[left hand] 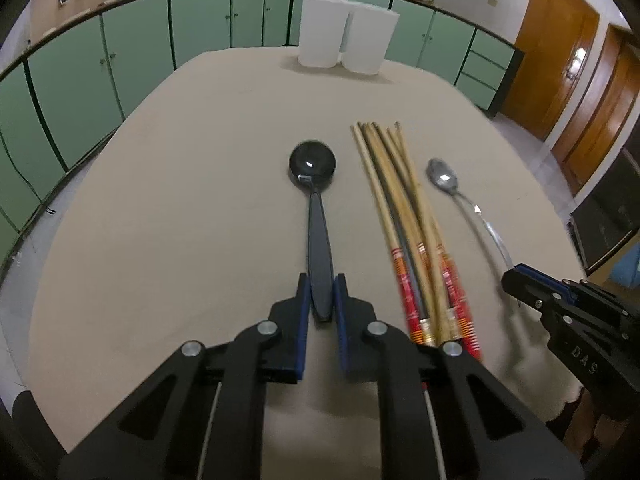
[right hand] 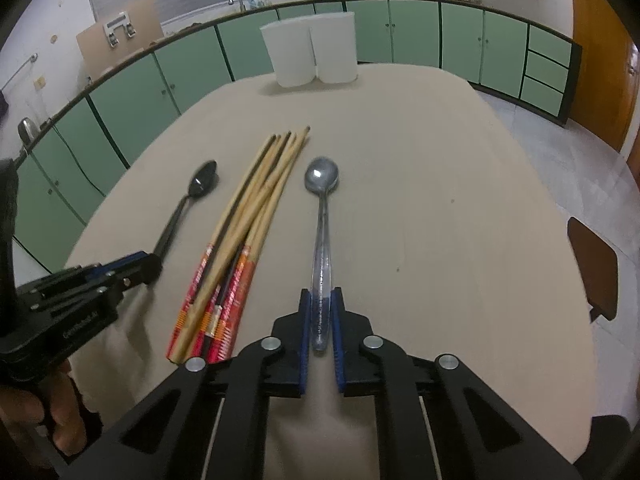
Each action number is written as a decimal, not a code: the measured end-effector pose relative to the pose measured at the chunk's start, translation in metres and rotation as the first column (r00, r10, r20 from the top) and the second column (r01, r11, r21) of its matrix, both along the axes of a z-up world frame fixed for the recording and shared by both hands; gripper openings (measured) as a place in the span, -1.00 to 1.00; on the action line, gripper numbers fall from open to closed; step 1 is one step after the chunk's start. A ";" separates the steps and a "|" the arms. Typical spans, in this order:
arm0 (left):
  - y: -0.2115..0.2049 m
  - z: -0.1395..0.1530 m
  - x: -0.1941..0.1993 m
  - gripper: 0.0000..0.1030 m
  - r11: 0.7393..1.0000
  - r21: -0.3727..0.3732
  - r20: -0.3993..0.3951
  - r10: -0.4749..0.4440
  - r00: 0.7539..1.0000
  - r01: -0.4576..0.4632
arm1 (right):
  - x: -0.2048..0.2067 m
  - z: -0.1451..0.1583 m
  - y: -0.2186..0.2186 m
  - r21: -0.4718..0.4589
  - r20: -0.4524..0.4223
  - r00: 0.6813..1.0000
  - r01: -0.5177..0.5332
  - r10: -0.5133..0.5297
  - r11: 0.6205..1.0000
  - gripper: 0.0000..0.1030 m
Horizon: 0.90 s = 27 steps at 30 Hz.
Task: Organize utensils
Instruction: 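Carry the black spoon with the left tool while the right tool carries the silver spoon to the white holder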
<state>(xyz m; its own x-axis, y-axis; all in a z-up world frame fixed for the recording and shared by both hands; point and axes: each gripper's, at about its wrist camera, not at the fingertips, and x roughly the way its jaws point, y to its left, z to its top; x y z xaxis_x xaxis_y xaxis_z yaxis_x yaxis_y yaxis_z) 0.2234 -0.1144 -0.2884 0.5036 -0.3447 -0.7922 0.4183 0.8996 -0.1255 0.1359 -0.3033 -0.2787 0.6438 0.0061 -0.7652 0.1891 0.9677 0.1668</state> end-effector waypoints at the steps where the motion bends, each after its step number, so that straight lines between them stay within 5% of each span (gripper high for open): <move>1: -0.001 0.004 0.002 -0.78 1.000 -0.004 0.008 0.000 1.000 0.000 | 0.000 0.007 -0.001 -0.010 0.009 1.000 -0.001 0.001 1.000 -0.81; 12: -0.001 0.090 0.015 -0.79 0.997 -0.028 0.120 -0.065 0.991 0.069 | 0.027 0.082 -0.019 -0.074 0.030 0.998 -0.057 0.060 0.996 -0.82; 27: -0.027 0.162 0.064 -0.79 0.982 -0.010 0.112 -0.185 0.976 0.188 | 0.082 0.144 -0.052 0.025 -0.060 0.986 -0.156 0.157 0.987 -0.85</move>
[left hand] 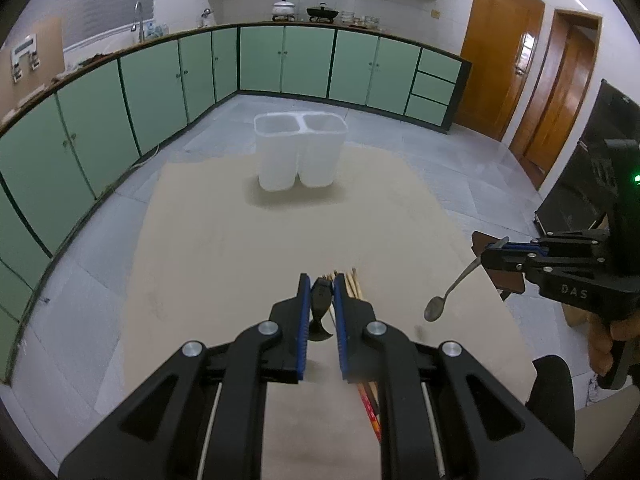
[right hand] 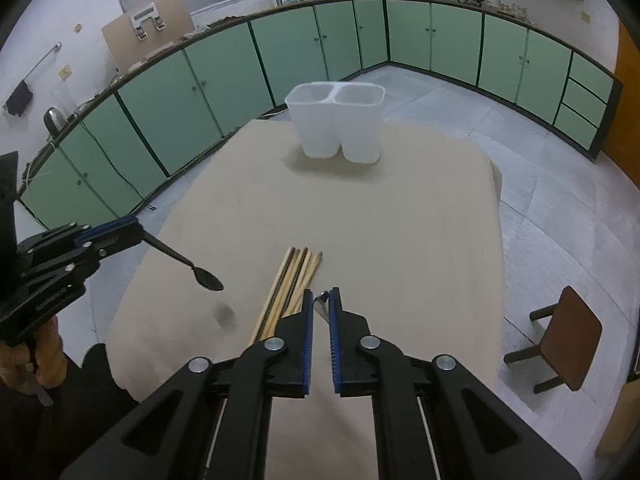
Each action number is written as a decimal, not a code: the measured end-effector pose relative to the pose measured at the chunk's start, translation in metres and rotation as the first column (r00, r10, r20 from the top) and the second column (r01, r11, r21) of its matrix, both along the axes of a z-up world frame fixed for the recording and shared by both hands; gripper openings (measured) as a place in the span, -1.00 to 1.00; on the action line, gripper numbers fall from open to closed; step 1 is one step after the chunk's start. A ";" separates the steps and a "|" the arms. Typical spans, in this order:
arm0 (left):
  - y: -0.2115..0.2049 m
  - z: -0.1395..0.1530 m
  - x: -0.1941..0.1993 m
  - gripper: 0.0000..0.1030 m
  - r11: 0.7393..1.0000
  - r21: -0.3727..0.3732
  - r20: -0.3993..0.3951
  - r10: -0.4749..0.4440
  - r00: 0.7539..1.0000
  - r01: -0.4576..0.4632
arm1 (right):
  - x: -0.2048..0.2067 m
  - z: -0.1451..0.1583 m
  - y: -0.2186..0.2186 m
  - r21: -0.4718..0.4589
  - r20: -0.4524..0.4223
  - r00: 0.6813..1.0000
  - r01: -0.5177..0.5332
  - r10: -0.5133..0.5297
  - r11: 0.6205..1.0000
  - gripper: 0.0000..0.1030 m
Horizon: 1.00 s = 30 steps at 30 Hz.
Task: Organize utensils
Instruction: 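Carry the black spoon with the left tool while the right tool carries the silver spoon to the white holder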
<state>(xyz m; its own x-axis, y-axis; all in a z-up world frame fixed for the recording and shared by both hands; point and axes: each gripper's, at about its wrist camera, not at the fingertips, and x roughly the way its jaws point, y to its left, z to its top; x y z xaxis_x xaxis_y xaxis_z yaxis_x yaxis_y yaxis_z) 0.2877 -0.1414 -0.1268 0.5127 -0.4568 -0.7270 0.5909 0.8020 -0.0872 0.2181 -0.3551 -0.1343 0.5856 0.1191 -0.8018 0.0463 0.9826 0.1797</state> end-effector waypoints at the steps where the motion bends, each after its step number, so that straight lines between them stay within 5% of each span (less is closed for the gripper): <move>1: -0.003 0.004 0.005 -0.79 1.000 0.001 0.002 -0.003 1.000 0.003 | 0.004 0.004 -0.001 0.003 0.001 1.000 -0.003 0.003 1.000 -0.85; 11: -0.029 0.051 0.060 -0.79 1.000 -0.015 0.034 0.000 0.999 0.000 | 0.055 0.047 -0.009 -0.008 0.035 0.999 -0.019 0.019 1.000 -0.85; 22: -0.077 0.104 0.156 -0.79 0.998 -0.038 0.105 0.049 0.993 -0.045 | 0.156 0.112 -0.037 0.003 0.103 0.994 0.023 -0.023 1.000 -0.85; 30: -0.106 0.086 0.235 -0.79 0.991 -0.090 0.089 0.112 0.990 -0.104 | 0.239 0.098 -0.064 0.002 0.108 0.991 0.077 -0.077 0.997 -0.86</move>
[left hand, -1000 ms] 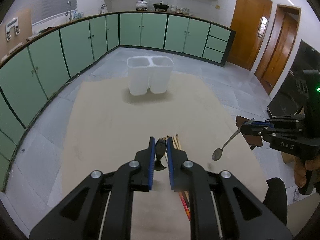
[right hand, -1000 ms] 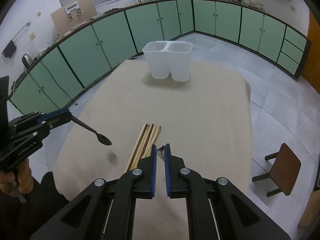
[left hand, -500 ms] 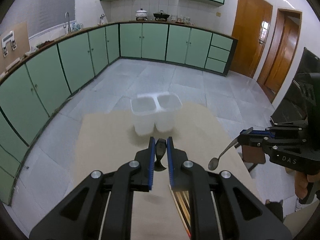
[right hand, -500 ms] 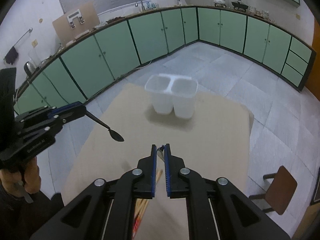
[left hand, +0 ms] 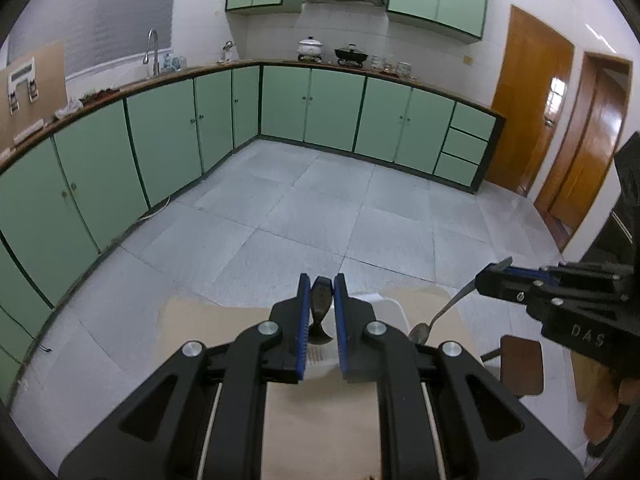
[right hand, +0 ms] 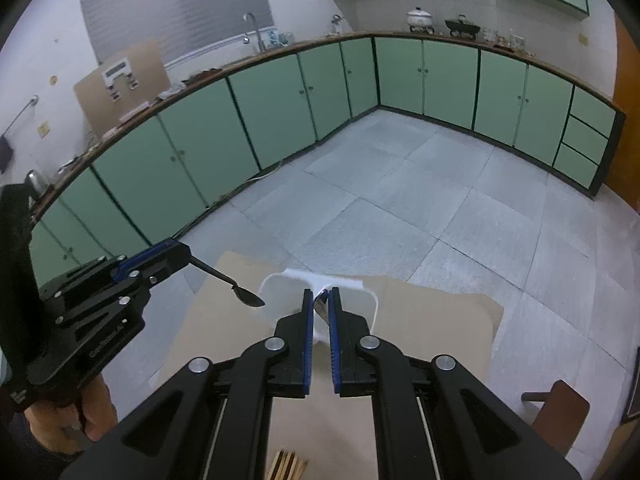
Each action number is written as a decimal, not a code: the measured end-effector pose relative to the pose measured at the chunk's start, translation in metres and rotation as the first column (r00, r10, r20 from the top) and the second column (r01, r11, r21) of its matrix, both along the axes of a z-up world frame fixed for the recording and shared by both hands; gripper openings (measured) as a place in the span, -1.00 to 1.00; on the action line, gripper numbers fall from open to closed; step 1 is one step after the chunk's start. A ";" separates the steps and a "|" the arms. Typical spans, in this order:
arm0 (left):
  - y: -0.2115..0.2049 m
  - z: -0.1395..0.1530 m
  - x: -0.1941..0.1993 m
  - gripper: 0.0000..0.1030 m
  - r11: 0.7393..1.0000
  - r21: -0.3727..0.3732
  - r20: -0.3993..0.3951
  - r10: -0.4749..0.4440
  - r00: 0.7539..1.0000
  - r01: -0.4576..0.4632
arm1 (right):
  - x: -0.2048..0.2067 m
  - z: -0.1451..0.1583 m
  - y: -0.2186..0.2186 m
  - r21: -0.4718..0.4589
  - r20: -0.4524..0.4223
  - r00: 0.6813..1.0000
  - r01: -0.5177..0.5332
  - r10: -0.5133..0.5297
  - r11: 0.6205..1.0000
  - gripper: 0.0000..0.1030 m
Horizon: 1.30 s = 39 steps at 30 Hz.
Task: Organize utensils
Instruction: 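Carry the black spoon with the left tool while the right tool carries the silver spoon to the white holder, then drop both spoons into the white holder and open both tools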
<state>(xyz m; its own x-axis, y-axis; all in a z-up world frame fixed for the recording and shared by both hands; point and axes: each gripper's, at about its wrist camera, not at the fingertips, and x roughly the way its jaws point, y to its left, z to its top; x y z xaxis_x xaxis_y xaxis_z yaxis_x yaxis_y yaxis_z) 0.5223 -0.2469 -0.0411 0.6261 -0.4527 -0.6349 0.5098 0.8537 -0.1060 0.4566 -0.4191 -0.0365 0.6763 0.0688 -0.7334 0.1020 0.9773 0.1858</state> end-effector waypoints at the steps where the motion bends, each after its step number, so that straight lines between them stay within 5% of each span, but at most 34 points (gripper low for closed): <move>1: -0.004 -0.011 0.010 -0.79 1.000 -0.007 -0.016 0.004 1.000 -0.004 | 0.009 -0.010 -0.003 0.001 -0.009 1.000 0.006 -0.006 1.000 -0.86; 10: -0.012 -0.087 0.036 -0.76 1.000 0.014 -0.088 0.009 0.996 -0.008 | 0.042 -0.079 -0.028 0.063 -0.083 0.996 0.036 -0.031 0.997 -0.84; 12: -0.007 -0.085 0.037 -0.65 1.000 0.014 -0.086 0.009 0.996 -0.008 | 0.036 -0.079 -0.030 0.061 -0.075 0.996 0.045 -0.041 0.997 -0.76; 17: 0.037 -0.056 0.001 0.02 0.999 -0.037 -0.023 0.032 0.999 -0.033 | -0.004 -0.061 -0.031 0.076 -0.020 0.999 0.046 -0.045 0.996 -0.66; 20: 0.070 -0.039 -0.040 0.42 0.997 -0.058 0.027 0.052 0.998 -0.050 | -0.044 -0.051 -0.030 0.075 0.026 0.998 0.054 -0.056 0.996 -0.50; 25: 0.122 -0.046 -0.150 0.73 0.998 -0.046 0.164 0.059 0.985 -0.052 | -0.155 -0.064 -0.003 0.011 0.102 0.994 0.045 -0.046 0.999 -0.35; 29: 0.149 -0.086 -0.238 0.74 0.999 -0.012 0.176 0.034 0.984 -0.032 | -0.257 -0.110 0.041 -0.069 0.154 0.988 0.039 -0.028 0.997 -0.22; 33: 0.177 -0.137 -0.311 0.74 0.998 -0.009 0.130 0.070 0.989 -0.069 | -0.329 -0.175 0.089 -0.053 0.133 0.991 0.032 -0.025 0.998 -0.17; 36: 0.194 -0.167 -0.347 0.74 0.992 0.004 0.114 0.126 0.985 -0.127 | -0.361 -0.226 0.130 -0.064 0.061 0.998 -0.017 0.021 0.998 -0.17; 39: 0.206 -0.188 -0.372 0.74 0.991 -0.022 0.080 0.135 0.988 -0.134 | -0.373 -0.247 0.163 -0.109 0.048 0.995 -0.078 0.083 0.991 -0.17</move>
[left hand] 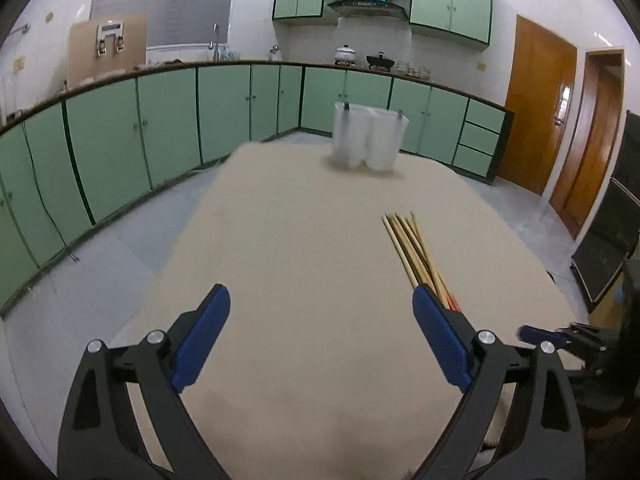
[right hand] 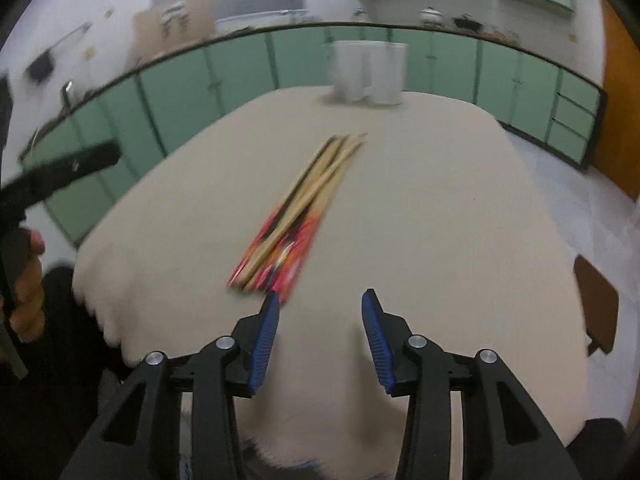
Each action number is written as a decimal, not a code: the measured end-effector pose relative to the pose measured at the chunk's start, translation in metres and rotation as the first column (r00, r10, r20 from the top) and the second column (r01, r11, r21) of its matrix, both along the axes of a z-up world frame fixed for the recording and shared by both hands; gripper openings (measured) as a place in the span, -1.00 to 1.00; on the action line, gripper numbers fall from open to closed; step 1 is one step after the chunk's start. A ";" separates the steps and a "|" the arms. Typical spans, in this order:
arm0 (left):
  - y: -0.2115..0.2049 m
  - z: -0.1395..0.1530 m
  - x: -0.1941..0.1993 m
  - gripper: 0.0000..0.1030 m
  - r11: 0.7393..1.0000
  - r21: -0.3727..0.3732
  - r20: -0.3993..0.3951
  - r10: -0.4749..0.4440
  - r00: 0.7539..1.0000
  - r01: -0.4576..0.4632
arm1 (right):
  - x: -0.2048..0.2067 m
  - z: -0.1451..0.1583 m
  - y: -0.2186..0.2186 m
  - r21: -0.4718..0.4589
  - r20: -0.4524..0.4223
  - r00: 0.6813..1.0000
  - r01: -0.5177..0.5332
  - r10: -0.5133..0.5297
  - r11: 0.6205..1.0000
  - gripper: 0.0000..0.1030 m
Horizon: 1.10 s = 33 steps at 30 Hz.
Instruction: Organize utensils
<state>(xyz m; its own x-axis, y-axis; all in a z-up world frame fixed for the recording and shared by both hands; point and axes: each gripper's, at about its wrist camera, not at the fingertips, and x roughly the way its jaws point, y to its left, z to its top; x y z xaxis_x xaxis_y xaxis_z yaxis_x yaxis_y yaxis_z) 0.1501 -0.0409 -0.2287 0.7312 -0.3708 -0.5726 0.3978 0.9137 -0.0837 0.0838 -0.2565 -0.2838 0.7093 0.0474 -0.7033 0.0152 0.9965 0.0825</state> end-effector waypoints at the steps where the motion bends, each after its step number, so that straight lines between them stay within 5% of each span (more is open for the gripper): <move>1: 0.002 -0.005 -0.005 0.74 1.000 -0.009 0.001 -0.003 1.000 0.003 | 0.000 -0.002 0.008 -0.028 0.004 1.000 -0.014 0.014 0.999 -0.17; 9: -0.017 -0.027 -0.003 0.74 0.997 0.016 -0.058 -0.070 0.996 0.071 | 0.017 -0.015 -0.003 -0.061 -0.010 1.000 0.013 -0.014 0.998 -0.15; 13: -0.038 -0.044 -0.006 0.74 0.988 0.070 -0.077 -0.131 0.988 0.137 | 0.010 -0.017 -0.039 -0.030 -0.017 0.994 0.104 -0.105 0.994 -0.14; 22: -0.089 -0.074 -0.002 0.74 0.955 0.195 -0.109 -0.206 0.972 0.224 | 0.000 -0.018 -0.049 -0.009 -0.010 0.995 0.102 -0.102 0.995 -0.02; 33: -0.066 -0.072 0.018 0.58 0.977 0.168 -0.135 -0.108 0.985 0.130 | 0.001 -0.018 -0.043 -0.031 -0.006 0.995 0.097 -0.097 0.995 0.01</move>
<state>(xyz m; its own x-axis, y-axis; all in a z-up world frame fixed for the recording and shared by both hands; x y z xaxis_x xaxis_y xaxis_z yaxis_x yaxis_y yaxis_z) 0.1677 -0.1072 -0.3009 0.6068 -0.3365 -0.7201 0.5013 0.8651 0.0182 0.0843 -0.2996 -0.3022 0.7045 -0.0433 -0.7084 0.1127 0.9923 0.0514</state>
